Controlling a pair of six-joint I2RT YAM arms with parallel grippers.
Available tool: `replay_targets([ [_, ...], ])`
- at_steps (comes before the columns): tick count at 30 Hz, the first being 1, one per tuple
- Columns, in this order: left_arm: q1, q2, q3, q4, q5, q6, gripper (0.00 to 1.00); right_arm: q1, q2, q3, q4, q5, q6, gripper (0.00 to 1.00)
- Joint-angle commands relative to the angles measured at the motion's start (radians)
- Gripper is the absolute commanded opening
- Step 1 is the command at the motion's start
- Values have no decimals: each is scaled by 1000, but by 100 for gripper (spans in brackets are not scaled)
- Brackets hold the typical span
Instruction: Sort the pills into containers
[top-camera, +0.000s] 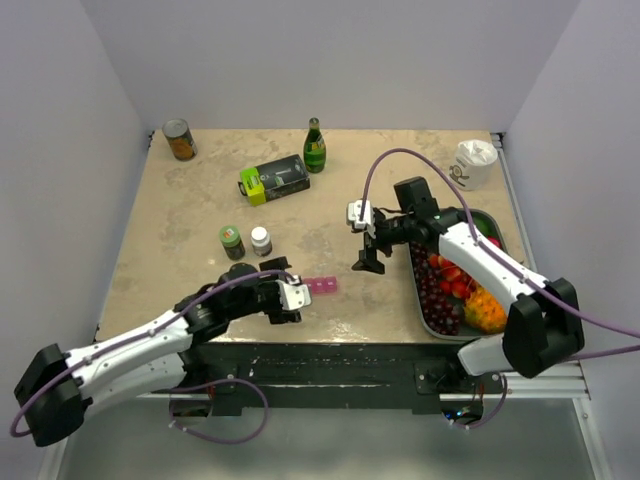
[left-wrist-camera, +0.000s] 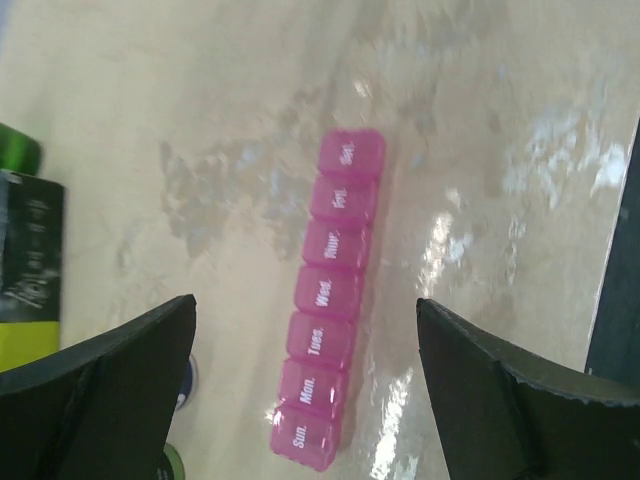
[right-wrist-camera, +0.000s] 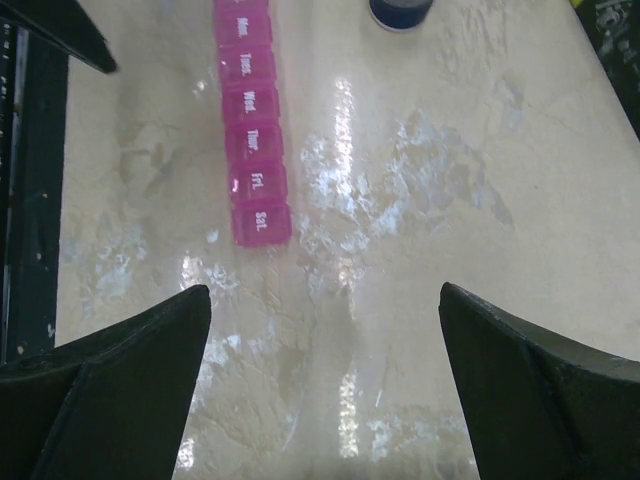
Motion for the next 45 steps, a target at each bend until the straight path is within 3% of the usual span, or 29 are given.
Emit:
replay_targets([
  [1,118,158,82,38,212,129,95,-6,99,48,-80,-199,-166,99],
  [2,131,189,94,37,240,147,93,-6,114,84,-195,-217,-216,99],
  [3,140,251,117,31,278,152,92,-8,124,85,-206,-227,-240,99],
  [11,238,534,229,-30,385,221,85,-8,70,38,-167,-207,-260,99],
  [16,252,609,262,-78,418,238,82,-8,58,32,-161,-202,-258,99],
  [24,249,664,234,-37,300,255,75,-8,70,33,-167,-205,-260,99],
  [28,249,668,228,-20,265,251,52,-6,81,32,-171,-207,-264,98],
  [33,235,686,229,-35,276,250,36,-6,95,26,-205,-221,-330,98],
  [37,228,686,245,-44,312,209,12,-6,102,10,-211,-230,-356,97],
  [40,227,642,258,-35,357,135,1,-2,115,1,-201,-247,-358,97],
  [45,223,554,269,-24,441,46,0,34,121,-26,-96,-190,-257,95],
])
